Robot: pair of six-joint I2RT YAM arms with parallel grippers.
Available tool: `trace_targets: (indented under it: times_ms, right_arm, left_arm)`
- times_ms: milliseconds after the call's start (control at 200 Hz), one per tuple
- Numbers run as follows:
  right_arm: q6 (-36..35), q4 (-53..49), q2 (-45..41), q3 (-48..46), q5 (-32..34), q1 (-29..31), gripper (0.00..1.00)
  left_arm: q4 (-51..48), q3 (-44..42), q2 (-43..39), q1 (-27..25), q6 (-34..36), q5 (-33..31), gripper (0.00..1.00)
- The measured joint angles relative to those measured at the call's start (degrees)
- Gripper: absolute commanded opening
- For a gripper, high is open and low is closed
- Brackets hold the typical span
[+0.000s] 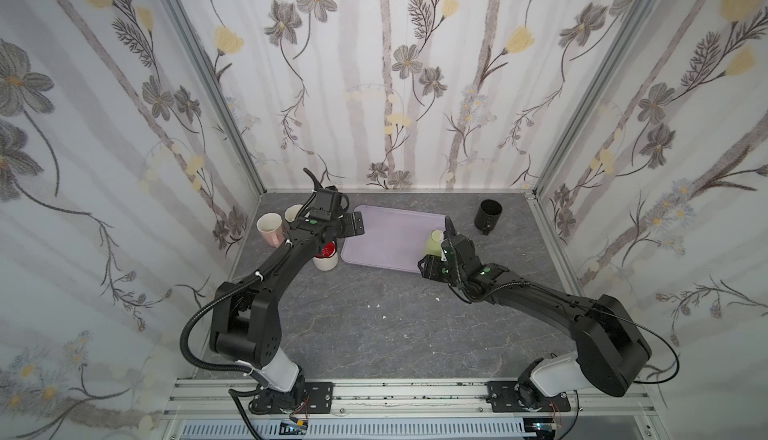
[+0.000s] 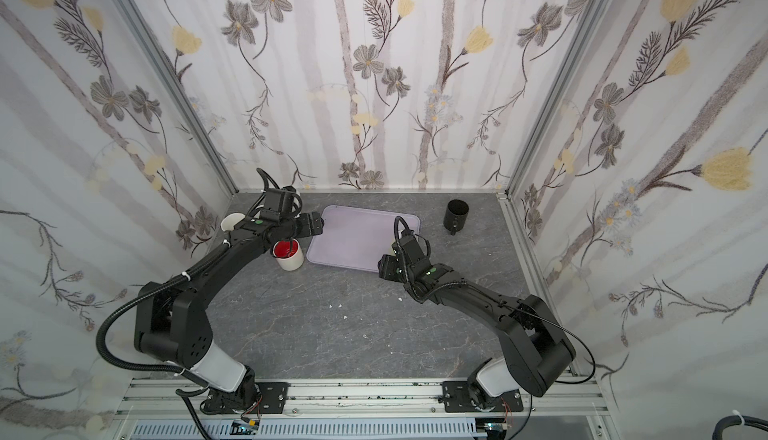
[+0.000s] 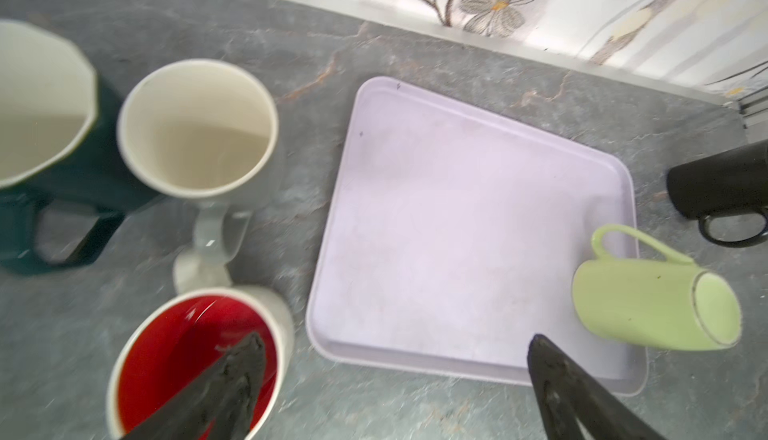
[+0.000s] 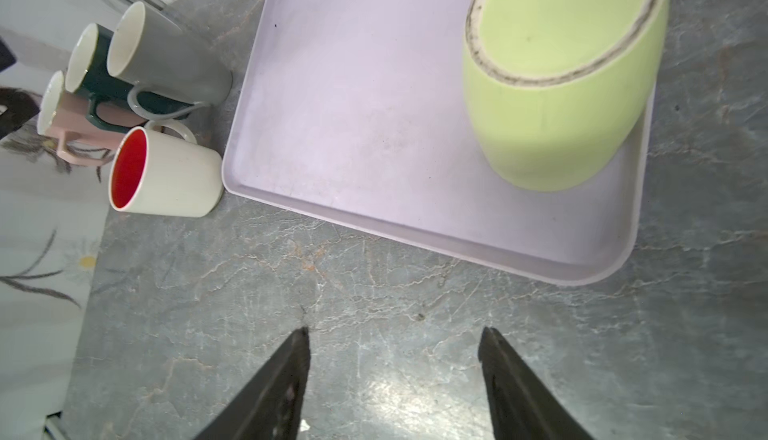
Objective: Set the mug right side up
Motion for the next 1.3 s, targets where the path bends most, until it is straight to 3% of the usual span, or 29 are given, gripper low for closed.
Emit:
trace_targets:
  times_ms: [275, 420, 670, 819, 1299]
  right_arm:
    - [12.3, 4.5, 2.4, -4.7, 2.3, 0.2, 0.62]
    - [15.4, 5.7, 2.7, -6.0, 4.0, 0.2, 0.63]
    - [12.9, 1.8, 8.4, -1.8, 6.8, -1.7, 0.62]
    - [9.7, -0.4, 10.5, -1.3, 6.8, -3.7, 0.53]
    - [6.4, -0.8, 12.2, -1.1, 6.8, -8.0, 0.47]
  left_arm:
    - [-6.8, 19.7, 19.1, -1.6, 2.9, 1.4, 1.0]
    - [-9.3, 25.1, 24.6, -1.4, 2.5, 0.3, 1.0]
    - [-12.6, 32.9, 32.3, -1.2, 1.0, 0.8, 1.0]
    - [-13.7, 34.9, 35.1, -0.8, 1.0, 0.5, 1.0]
    - [-17.2, 44.3, 43.0, 1.4, -0.1, -1.2, 1.0]
